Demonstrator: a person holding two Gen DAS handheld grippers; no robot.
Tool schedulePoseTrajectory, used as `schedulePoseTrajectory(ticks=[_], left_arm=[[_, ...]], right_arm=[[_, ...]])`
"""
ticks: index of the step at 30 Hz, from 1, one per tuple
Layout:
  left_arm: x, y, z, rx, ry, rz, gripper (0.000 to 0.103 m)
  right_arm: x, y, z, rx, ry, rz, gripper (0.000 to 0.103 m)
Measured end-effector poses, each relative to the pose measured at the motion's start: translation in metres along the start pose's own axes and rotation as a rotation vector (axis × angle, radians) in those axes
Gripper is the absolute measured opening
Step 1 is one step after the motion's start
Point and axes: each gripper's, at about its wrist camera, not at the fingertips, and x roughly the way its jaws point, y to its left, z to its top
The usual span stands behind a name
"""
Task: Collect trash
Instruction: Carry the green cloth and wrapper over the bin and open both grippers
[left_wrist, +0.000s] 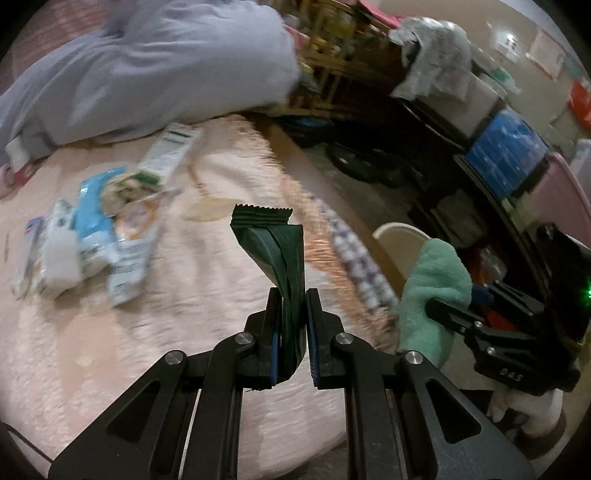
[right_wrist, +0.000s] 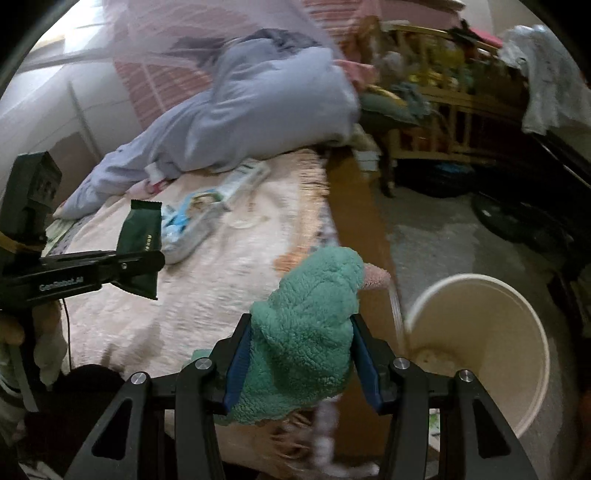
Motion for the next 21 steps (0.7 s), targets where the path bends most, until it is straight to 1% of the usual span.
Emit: schedulePoseTrajectory(ticks=[4, 13, 19, 21], left_arm=[[0.015, -0.03, 0.011, 0.052, 0.023, -0.035, 0.01], [0.049, -0.089, 0.029, 0.113, 0.067, -0.124, 0.01], [0.075, -0.121, 0.037, 0.115, 0.112, -0.199, 0.01], [0.083, -0.129, 0.038, 0.112, 0.122, -0.213, 0.01]], right_arm=[[-0.007, -0.024, -0.005, 0.027, 0.005, -0.048, 0.049], [-0.019, -0.073, -0.019, 0.087, 0.01, -0.122, 0.049], [-0.018, -0.102, -0.03, 0.127, 0.026, -0.165, 0.049], [-0.017, -0.111, -0.034, 0.139, 0.034, -0.189, 0.049]])
